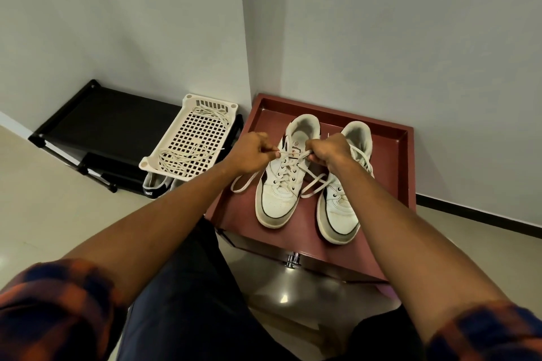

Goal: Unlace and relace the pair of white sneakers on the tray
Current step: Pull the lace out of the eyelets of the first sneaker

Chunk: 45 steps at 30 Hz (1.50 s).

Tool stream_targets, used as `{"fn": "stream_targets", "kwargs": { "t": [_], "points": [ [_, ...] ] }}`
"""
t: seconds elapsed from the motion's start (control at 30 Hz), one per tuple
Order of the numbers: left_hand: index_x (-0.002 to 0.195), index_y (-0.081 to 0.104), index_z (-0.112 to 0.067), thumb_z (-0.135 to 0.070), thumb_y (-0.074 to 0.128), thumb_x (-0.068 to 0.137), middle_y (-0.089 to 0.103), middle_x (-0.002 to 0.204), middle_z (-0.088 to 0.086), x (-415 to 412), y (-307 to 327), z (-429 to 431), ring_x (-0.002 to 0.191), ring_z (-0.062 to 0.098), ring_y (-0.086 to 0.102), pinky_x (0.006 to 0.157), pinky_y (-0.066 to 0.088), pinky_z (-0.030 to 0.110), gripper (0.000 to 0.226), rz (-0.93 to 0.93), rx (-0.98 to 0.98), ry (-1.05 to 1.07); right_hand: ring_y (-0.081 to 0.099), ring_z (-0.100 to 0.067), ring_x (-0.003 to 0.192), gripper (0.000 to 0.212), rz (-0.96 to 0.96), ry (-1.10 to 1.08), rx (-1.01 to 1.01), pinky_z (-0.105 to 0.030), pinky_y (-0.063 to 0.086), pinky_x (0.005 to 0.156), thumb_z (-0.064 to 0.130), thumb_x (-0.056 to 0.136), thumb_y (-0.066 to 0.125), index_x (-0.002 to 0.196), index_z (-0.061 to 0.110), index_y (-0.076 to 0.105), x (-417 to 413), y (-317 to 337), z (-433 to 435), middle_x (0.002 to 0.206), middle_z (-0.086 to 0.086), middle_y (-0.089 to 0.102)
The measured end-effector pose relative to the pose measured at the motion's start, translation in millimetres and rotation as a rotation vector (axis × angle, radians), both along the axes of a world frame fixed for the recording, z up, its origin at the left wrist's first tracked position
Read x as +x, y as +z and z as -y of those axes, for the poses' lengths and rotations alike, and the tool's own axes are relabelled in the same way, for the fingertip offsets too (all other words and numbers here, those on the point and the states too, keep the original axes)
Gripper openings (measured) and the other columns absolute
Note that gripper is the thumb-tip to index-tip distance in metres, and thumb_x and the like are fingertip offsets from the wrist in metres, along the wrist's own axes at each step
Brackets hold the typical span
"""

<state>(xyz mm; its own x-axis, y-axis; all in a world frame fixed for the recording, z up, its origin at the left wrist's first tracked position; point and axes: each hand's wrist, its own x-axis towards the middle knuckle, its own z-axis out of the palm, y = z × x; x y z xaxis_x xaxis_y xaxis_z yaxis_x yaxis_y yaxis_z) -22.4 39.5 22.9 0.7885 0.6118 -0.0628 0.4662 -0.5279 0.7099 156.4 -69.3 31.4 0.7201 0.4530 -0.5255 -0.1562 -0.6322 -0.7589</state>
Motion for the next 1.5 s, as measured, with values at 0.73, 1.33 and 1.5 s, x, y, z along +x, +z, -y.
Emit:
{"fn": "stream_targets", "kwargs": {
  "t": [0.73,1.33,1.5],
  "points": [
    [0.079,0.064,-0.011,-0.055,0.064,0.086,0.060,0.068,0.001,48,28,-2,0.069,0.026,0.067,0.057,0.043,0.027,0.045,-0.279,-0.061,0.213,0.065,-0.022,0.076,0.033,0.489,0.226,-0.169,-0.026,0.038,0.058,0.041,0.073,0.085,0.075,0.016,0.063,-2,7,4,0.077,-0.002,0.069],
    [0.108,0.069,-0.005,0.013,0.053,0.092,0.069,0.101,0.017,52,5,-28,0.085,0.021,0.067,0.079,0.057,0.036,0.029,-0.121,-0.791,0.306,0.066,-0.022,0.100,0.033,0.745,0.937,-0.138,-0.034,0.054,0.088,-0.008,0.085,0.061,0.094,0.017,0.080,-11,12,-14,0.105,-0.002,0.075],
    [0.109,0.070,-0.006,0.013,0.049,0.093,0.072,0.086,0.009,45,7,-27,0.070,0.015,0.069,0.064,0.057,0.026,0.032,-0.082,-0.842,0.311,0.071,-0.023,0.081,0.011,0.609,0.954,-0.204,-0.036,0.060,0.074,0.006,0.085,0.067,0.087,0.007,0.078,-23,9,-36,0.087,-0.008,0.076]
  ]
}}
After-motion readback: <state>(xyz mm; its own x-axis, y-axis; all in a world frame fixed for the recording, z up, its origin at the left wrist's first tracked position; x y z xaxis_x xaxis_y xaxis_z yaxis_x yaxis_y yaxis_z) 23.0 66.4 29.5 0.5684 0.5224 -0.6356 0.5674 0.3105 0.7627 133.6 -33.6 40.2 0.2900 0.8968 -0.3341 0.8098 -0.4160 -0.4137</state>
